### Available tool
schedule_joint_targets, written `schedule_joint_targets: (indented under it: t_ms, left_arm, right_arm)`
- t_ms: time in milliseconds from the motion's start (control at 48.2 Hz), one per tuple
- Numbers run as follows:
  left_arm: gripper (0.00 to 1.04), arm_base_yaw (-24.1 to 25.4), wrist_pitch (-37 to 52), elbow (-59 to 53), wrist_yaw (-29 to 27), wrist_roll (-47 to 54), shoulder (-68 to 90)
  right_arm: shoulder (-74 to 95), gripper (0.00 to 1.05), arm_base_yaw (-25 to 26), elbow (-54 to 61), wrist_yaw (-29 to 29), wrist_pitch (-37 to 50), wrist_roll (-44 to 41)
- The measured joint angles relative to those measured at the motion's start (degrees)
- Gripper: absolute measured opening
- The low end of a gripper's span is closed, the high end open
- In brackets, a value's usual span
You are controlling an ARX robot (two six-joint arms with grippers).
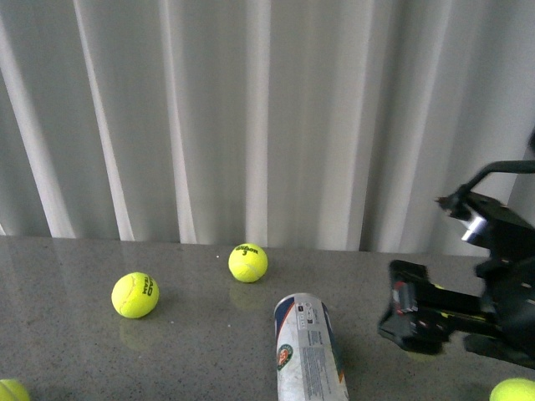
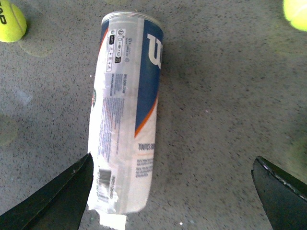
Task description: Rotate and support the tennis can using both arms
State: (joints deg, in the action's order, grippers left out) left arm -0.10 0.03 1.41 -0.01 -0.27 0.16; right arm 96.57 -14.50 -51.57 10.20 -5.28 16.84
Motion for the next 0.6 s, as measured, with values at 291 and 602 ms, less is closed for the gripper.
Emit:
schedule_joint_targets:
  t_ms: [291, 602]
  left_arm:
    - [0.98, 0.00, 0.00, 0.00, 0.00, 0.00, 0.00]
    - [0.98, 0.00, 0.00, 0.00, 0.00, 0.00, 0.00]
  right_arm:
    - [11.21, 0.98, -2.99, -11.39, 1.09, -2.64, 3.26]
    - [21.18, 0.98, -5.03, -18.99, 0.50, -4.50, 3.32]
